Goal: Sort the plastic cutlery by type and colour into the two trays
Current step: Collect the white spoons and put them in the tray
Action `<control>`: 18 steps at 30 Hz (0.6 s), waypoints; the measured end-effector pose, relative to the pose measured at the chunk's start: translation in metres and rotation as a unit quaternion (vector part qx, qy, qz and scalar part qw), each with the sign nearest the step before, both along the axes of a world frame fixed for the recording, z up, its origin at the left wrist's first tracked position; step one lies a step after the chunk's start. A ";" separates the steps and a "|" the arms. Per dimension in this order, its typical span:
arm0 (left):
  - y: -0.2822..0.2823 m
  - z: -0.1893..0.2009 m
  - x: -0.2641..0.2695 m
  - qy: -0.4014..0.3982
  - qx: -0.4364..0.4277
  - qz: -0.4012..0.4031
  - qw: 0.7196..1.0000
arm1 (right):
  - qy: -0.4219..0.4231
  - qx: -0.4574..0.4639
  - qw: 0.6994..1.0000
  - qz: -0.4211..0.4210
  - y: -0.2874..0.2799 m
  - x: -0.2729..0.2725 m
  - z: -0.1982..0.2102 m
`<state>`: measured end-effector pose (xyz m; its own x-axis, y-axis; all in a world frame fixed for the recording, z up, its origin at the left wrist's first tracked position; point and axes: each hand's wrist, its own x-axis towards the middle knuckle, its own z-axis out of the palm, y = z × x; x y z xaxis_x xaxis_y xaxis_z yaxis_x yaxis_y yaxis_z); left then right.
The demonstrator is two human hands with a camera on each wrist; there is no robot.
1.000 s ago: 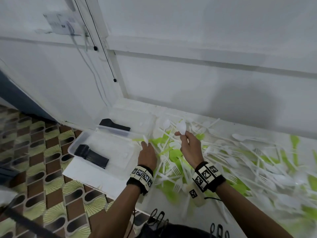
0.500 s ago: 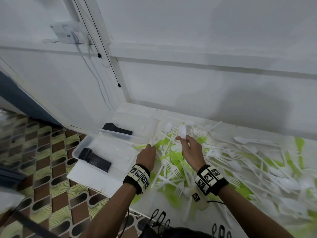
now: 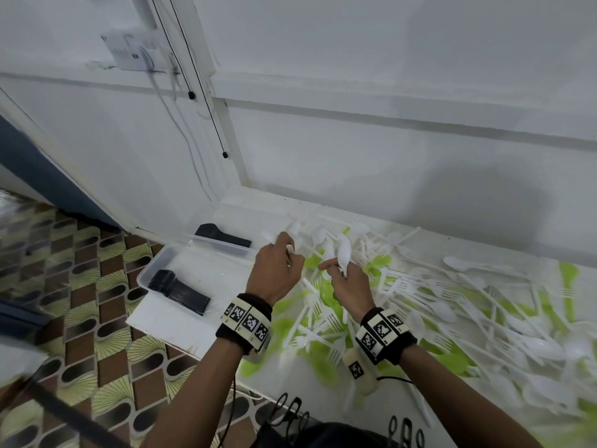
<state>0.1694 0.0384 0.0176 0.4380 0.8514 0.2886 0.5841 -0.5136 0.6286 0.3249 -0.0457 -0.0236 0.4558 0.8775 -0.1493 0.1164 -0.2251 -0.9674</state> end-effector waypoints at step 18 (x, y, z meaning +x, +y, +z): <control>-0.001 -0.007 -0.027 -0.207 -0.299 -0.142 0.921 | -0.048 0.087 0.995 -0.028 0.029 0.031 0.025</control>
